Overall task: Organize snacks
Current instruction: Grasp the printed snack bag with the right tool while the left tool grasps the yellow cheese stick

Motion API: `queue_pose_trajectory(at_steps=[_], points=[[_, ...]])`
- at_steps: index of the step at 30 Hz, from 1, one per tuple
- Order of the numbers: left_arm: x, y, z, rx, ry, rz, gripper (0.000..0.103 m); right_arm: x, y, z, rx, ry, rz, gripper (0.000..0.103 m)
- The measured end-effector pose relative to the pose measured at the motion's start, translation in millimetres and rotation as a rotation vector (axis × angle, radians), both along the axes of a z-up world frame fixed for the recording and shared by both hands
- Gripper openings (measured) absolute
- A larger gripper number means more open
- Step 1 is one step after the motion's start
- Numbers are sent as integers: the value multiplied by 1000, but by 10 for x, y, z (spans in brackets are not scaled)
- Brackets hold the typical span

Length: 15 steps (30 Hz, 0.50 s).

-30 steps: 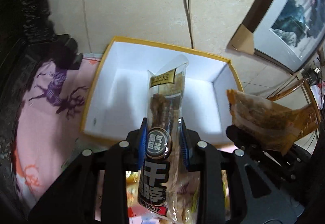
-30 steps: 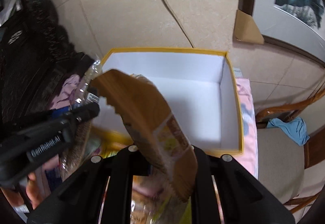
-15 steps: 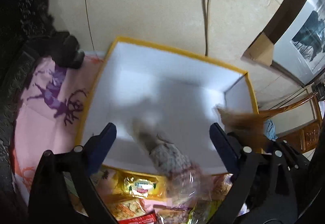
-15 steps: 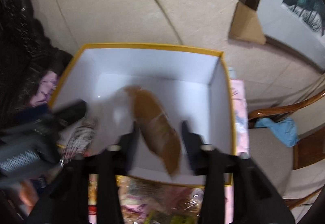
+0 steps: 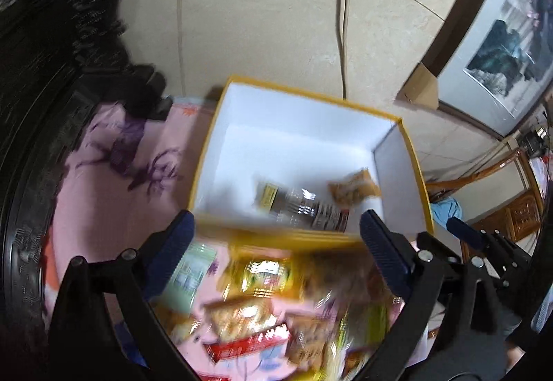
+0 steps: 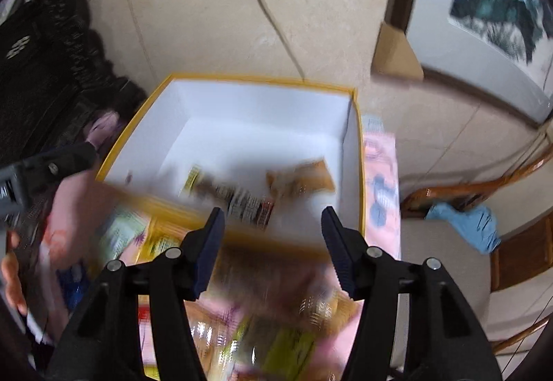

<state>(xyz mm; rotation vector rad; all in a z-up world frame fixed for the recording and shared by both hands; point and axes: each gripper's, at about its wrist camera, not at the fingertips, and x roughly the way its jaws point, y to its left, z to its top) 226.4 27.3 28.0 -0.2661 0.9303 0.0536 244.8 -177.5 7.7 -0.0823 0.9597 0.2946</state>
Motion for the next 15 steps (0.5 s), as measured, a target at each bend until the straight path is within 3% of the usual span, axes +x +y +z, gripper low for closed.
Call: queue_pose_trajectory(at_steps=[7,9,11,15], points=[[-1225,-100,-648,33,59,-56,99,-1134,-245,-788,125,241,-42,59],[-1487,-164,-891,46,95,-92,99,-1414,-216,-968,151,265,-49,59],[-1666,-197,-1097,45,143,-113,99,-1627,-141,-1123,116,263,-53,58],[-1832,-302,-1314,59,193,-162,99,-1713,-133,-1342,123,285,-85,56]])
